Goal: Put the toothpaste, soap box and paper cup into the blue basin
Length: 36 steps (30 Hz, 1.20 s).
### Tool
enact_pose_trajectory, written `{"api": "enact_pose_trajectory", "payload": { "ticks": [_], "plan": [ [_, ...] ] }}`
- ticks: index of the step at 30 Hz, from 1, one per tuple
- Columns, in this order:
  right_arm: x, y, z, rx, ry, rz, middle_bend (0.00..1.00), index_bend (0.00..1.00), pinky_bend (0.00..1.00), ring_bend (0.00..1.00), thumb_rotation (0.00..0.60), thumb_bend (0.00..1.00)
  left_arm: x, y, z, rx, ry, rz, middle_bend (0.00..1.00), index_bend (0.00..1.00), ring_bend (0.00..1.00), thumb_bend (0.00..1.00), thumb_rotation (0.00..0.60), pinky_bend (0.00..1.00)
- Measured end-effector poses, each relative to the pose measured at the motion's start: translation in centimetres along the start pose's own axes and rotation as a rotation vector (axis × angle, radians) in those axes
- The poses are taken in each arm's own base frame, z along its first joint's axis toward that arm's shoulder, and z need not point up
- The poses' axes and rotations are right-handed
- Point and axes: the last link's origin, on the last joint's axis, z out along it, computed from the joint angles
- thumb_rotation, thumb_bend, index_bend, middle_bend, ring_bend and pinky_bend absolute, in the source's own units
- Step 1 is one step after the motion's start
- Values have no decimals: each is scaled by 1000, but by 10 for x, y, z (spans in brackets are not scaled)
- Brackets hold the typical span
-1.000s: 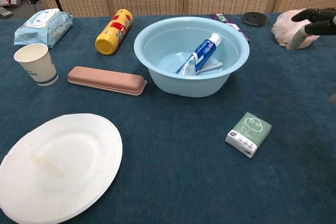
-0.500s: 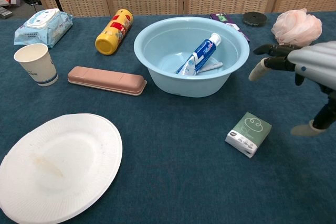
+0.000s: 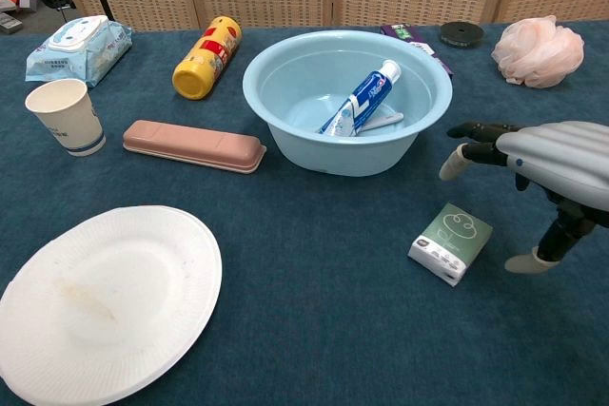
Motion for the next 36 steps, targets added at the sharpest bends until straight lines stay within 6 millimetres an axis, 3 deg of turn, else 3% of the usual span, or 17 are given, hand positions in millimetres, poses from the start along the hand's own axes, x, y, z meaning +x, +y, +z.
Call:
{"api": "enact_pose_trajectory", "payload": {
  "ticks": [27,36],
  "plan": [
    [-26,-7,11,-12,-47,82,0,206,337,0,600,140,5,-4,0,17,15,-8,0,0,0,272,600,87],
    [-31,2,13,-31,-55,96,17,312,337,0,600,145,5,-4,0,18,14,-5,0,0,0,272,600,87]
  ]
}}
